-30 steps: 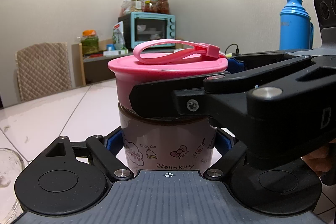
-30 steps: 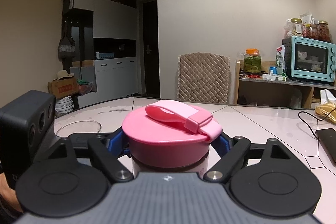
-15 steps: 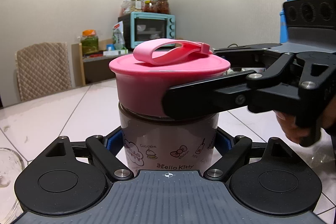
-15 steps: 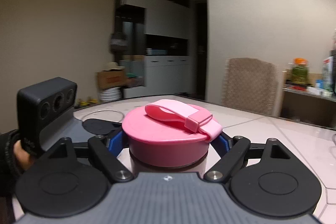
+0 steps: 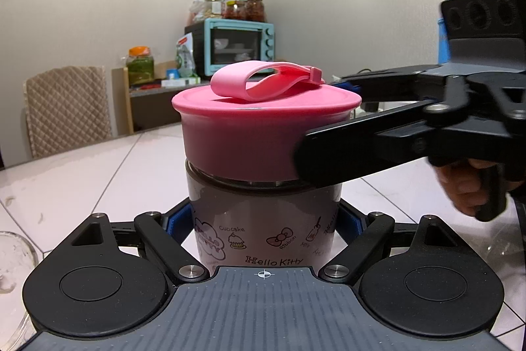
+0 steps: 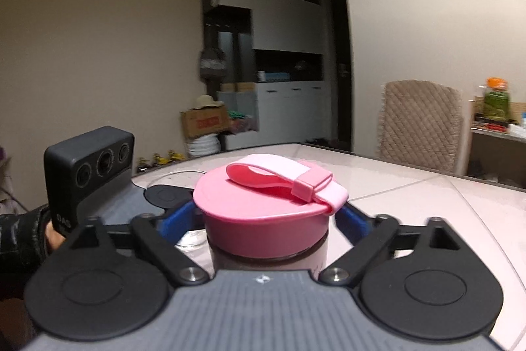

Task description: Unscrew bottle cap and pour

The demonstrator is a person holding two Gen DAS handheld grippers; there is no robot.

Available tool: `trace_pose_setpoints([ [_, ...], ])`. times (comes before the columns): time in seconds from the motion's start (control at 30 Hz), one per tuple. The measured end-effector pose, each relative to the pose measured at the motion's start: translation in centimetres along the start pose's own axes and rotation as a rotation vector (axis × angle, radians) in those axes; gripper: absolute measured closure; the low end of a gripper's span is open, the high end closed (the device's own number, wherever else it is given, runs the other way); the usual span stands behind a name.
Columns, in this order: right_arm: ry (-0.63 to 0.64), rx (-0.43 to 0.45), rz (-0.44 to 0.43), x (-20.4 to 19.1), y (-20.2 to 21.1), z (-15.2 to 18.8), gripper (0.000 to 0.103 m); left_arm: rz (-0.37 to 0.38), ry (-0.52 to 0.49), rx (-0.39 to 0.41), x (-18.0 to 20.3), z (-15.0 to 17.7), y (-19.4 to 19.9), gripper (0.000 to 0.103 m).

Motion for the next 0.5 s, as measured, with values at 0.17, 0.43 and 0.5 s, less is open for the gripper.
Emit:
trace_pose_setpoints([
  [0.17,-0.029,0.042,0.085,-0.4,0.6,0.5,0.006,-0.001,-0.001,0.000,-0.1,0.1,0.0,0.013],
  [0.43,-0.076,0.110,0.221,-0.9,1.7,1.2,0.006,-0.001,-0.002,0.000,-0.2,0.1,-0.1,0.013],
  [0.5,-0.088,0.127,0.255,-1.1,2.0,1.5,0.006,-0.001,-0.002,0.000,-0.2,0.1,-0.2,0.013],
])
Point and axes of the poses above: each gripper's, at about its wrist camera, not at the fingertips, and y roughly against the way its jaws point, x to its right, z to its underside, the point moved 9 cm from there along -y, roughly the way its jaws point, and after that the axes turned 12 degrees about -y, right-handed, at the moved point
